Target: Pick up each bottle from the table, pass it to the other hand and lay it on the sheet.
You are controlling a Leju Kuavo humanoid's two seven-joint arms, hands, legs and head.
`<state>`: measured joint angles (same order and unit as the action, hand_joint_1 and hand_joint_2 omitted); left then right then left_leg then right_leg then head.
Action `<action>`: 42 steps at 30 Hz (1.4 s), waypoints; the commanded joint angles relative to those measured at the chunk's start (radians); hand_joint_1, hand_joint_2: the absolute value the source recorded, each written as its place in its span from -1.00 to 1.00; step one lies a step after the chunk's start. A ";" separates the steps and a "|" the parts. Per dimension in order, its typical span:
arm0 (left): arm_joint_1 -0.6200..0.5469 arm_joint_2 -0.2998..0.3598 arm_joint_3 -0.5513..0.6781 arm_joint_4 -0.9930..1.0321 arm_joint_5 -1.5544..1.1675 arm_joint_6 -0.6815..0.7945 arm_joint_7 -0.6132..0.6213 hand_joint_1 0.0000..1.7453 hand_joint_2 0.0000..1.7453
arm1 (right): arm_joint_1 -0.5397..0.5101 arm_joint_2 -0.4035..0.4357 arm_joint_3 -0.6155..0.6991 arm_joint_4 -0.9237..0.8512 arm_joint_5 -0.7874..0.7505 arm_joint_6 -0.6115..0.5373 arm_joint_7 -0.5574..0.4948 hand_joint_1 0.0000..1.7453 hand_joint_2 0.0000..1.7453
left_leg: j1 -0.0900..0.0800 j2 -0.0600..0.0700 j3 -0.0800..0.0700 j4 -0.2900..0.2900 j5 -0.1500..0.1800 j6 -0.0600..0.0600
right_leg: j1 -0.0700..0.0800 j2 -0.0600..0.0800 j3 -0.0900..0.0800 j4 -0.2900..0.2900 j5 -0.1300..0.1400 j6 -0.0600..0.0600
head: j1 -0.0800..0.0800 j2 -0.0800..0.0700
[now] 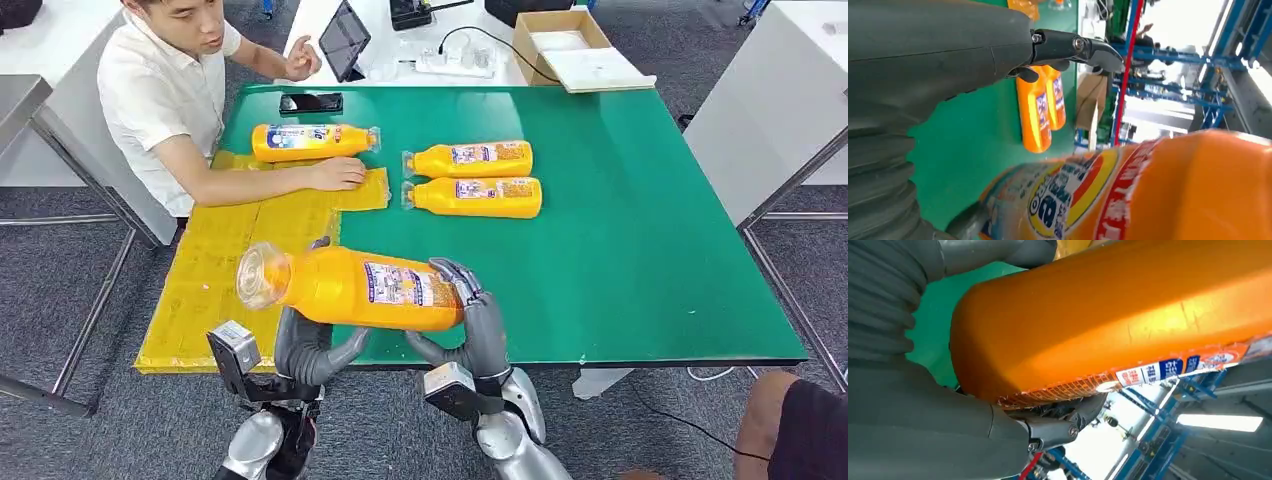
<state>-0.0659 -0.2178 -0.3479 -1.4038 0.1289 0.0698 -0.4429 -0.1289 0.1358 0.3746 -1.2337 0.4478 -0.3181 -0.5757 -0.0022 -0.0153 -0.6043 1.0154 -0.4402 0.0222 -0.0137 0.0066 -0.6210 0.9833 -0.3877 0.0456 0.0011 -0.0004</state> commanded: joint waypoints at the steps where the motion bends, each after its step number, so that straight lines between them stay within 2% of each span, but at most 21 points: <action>1: -0.042 0.020 -0.053 0.012 -0.005 -0.012 -0.026 -1.00 1.00 | -0.044 -0.002 0.081 0.133 -0.028 0.022 -0.017 1.00 1.00 | 0.001 0.001 0.004 -0.001 -0.001 -0.002 | 0.002 0.000 0.004 -0.001 -0.001 -0.002 | 0.000 0.000; 3: -0.042 0.028 -0.085 -0.017 -0.053 -0.009 -0.067 -1.00 1.00 | -0.067 0.015 0.082 0.160 -0.054 0.054 -0.014 1.00 1.00 | 0.001 0.001 0.005 -0.001 -0.001 -0.001 | 0.001 0.000 0.004 -0.001 -0.001 -0.002 | 0.000 0.000; 9: -0.040 0.031 -0.091 -0.026 -0.085 0.010 -0.085 -1.00 1.00 | -0.068 0.019 0.081 0.176 -0.062 0.060 -0.001 1.00 1.00 | 0.001 0.002 0.004 -0.001 -0.001 -0.002 | 0.001 0.000 0.004 -0.001 -0.001 -0.002 | 0.000 0.000; 21: -0.058 0.026 -0.080 0.013 -0.036 -0.032 -0.048 -1.00 1.00 | -0.065 0.017 0.112 0.187 -0.041 0.065 -0.001 1.00 1.00 | 0.001 0.001 0.004 -0.001 -0.001 -0.002 | 0.001 0.000 0.004 -0.001 -0.001 -0.002 | 0.000 0.000; 22: -0.063 0.023 -0.074 0.030 -0.002 -0.059 -0.030 0.22 1.00 | -0.064 0.016 0.120 0.186 -0.039 0.070 -0.002 1.00 1.00 | 0.000 0.000 0.002 -0.001 0.000 -0.001 | 0.001 -0.001 0.002 -0.001 -0.001 -0.001 | 0.000 0.000; 23: -0.068 0.024 -0.073 0.043 0.014 -0.078 -0.024 1.00 1.00 | -0.064 0.015 0.125 0.185 -0.037 0.073 -0.003 1.00 1.00 | 0.001 0.001 0.005 -0.001 -0.001 -0.002 | 0.001 -0.001 0.005 -0.001 -0.001 -0.002 | 0.000 0.000; 27: -0.078 0.031 -0.079 0.053 0.100 -0.220 -0.040 1.00 1.00 | -0.086 0.009 0.183 0.207 0.012 0.074 -0.029 1.00 1.00 | 0.000 0.001 0.003 -0.001 -0.001 -0.001 | 0.001 0.000 0.003 -0.001 -0.001 -0.001 | 0.000 0.000; 31: -0.087 0.030 -0.089 0.061 0.098 -0.244 -0.028 1.00 1.00 | -0.091 0.011 0.199 0.212 0.006 0.094 -0.043 1.00 1.00 | 0.001 0.000 0.003 -0.001 -0.001 -0.001 | 0.001 -0.001 0.003 -0.001 -0.001 -0.001 | -0.001 0.000; 32: -0.081 0.029 -0.087 0.056 0.095 -0.244 -0.029 1.00 1.00 | -0.086 0.014 0.199 0.207 0.002 0.100 -0.043 0.26 1.00 | 0.001 0.000 0.004 -0.001 -0.001 -0.002 | 0.001 -0.001 0.004 -0.001 -0.002 -0.002 | 0.000 0.000; 33: -0.071 0.033 -0.088 0.044 0.095 -0.244 -0.027 1.00 1.00 | -0.077 0.018 0.203 0.200 0.032 0.056 -0.036 -1.00 1.00 | 0.001 -0.001 0.004 -0.001 -0.001 -0.001 | 0.002 -0.002 0.005 -0.001 -0.002 -0.002 | 0.000 0.000; 35: -0.065 0.036 -0.087 0.036 0.094 -0.246 -0.026 1.00 1.00 | -0.075 0.017 0.212 0.202 0.041 0.051 -0.033 -1.00 1.00 | 0.001 0.001 0.005 -0.001 -0.002 -0.002 | 0.001 0.000 0.005 -0.001 -0.002 -0.002 | 0.000 0.000; 36: -0.059 0.038 -0.083 0.027 0.102 -0.256 -0.019 1.00 1.00 | -0.076 0.016 0.221 0.208 0.052 0.046 -0.025 -1.00 -1.00 | 0.001 0.002 0.004 -0.001 -0.002 -0.001 | 0.001 0.001 0.004 -0.001 -0.001 -0.002 | -0.001 0.000; 38: -0.062 0.042 -0.085 0.020 0.067 -0.253 -0.052 1.00 1.00 | -0.079 0.016 0.229 0.215 0.046 0.055 -0.029 -1.00 -1.00 | 0.001 0.002 0.005 -0.001 -0.002 -0.002 | 0.001 0.001 0.004 -0.001 -0.002 -0.002 | 0.000 0.000; 42: -0.080 0.041 -0.096 0.042 0.027 -0.243 -0.038 1.00 1.00 | -0.075 0.019 0.212 0.212 0.028 0.042 -0.040 -1.00 -1.00 | 0.000 0.000 0.002 -0.001 -0.001 -0.001 | 0.001 0.000 0.002 0.000 -0.001 -0.001 | 0.000 0.000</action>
<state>-0.0990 -0.1972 -0.3819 -1.4122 0.1991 -0.1701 -0.4940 -0.1768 0.1564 0.5165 -1.0895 0.4848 -0.2705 -0.6035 -0.0022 -0.0154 -0.6046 1.0154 -0.4402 0.0222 -0.0137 0.0065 -0.6213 0.9834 -0.3877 0.0456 0.0008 -0.0004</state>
